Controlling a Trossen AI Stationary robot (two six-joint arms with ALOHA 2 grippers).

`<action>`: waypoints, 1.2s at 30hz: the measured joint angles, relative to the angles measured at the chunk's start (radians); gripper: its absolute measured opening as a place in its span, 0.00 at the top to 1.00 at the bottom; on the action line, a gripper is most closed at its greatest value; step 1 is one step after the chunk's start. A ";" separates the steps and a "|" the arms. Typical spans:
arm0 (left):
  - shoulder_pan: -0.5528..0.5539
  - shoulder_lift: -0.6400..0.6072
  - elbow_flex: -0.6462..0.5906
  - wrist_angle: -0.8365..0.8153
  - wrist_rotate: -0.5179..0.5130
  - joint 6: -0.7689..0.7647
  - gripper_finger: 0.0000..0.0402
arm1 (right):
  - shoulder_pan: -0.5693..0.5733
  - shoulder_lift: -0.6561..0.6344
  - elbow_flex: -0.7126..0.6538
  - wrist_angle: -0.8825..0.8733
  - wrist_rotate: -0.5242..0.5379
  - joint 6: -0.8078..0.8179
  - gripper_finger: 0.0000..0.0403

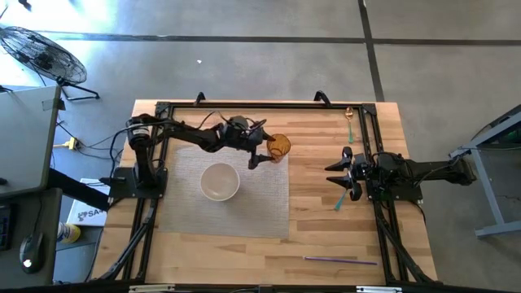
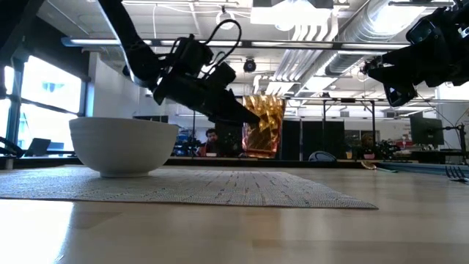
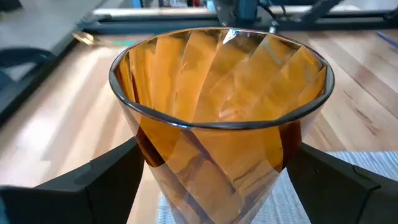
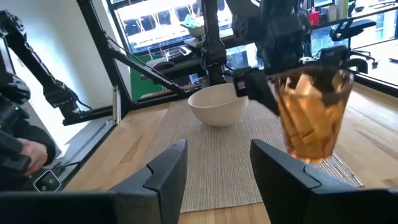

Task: Pick & Place Utensil
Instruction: Put the orange cup on the gray mat to the top right of the white bowl, then put the green spoon into the white bowl on the gray mat

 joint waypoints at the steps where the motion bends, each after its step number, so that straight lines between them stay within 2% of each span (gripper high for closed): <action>1: -0.005 0.012 0.004 0.004 -0.003 -0.001 0.11 | 0.000 0.000 0.000 0.000 0.000 0.000 0.58; 12: -0.023 0.046 0.002 0.011 -0.039 -0.042 0.11 | 0.000 0.000 0.000 0.000 0.000 0.000 0.58; 19: -0.022 0.046 0.003 -0.030 -0.016 -0.046 0.02 | 0.000 0.000 0.000 0.000 0.000 0.000 0.58; 24: -0.022 0.045 0.003 -0.050 -0.020 -0.045 0.03 | 0.000 0.000 0.000 0.000 0.000 0.000 0.58; 36: -0.022 -0.041 0.002 -0.254 -0.112 0.005 0.01 | 0.000 0.000 0.000 0.000 0.000 0.000 0.58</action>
